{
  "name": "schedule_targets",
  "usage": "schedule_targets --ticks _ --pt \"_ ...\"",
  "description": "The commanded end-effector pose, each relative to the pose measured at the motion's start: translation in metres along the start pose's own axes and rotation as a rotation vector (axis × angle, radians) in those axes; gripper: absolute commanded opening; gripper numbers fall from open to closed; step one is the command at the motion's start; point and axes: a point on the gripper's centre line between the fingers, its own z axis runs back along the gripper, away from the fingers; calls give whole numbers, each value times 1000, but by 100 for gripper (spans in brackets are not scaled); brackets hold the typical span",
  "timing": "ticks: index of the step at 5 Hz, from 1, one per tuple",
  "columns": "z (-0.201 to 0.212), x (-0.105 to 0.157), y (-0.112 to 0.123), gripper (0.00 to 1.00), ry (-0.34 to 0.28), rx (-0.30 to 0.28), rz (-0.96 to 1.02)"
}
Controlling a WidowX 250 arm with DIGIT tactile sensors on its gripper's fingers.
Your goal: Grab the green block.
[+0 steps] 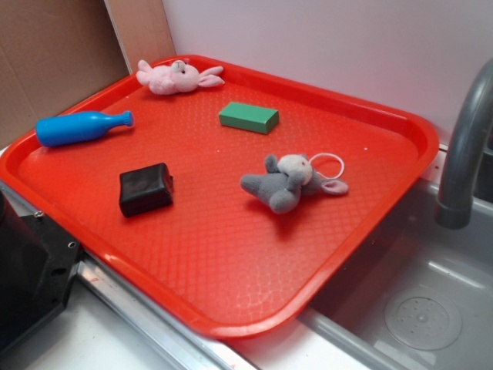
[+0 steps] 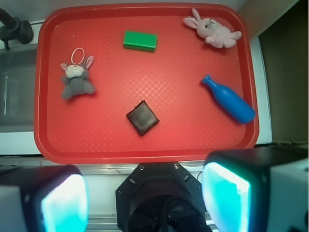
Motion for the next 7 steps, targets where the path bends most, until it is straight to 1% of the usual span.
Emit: schedule_targets --ticks 1,2,3,4,5,6,7 --pt "0 0 0 100 0 0 0" --pt "-9 49 3 100 23 -14 -8" --pt "-22 99 15 100 45 -15 -53" --pt "-38 146 21 100 32 6 -265" --pt "-66 172 33 100 49 -14 -514" --pt "-92 174 41 100 112 -74 -757" --pt "-123 167 45 100 194 -140 -998"
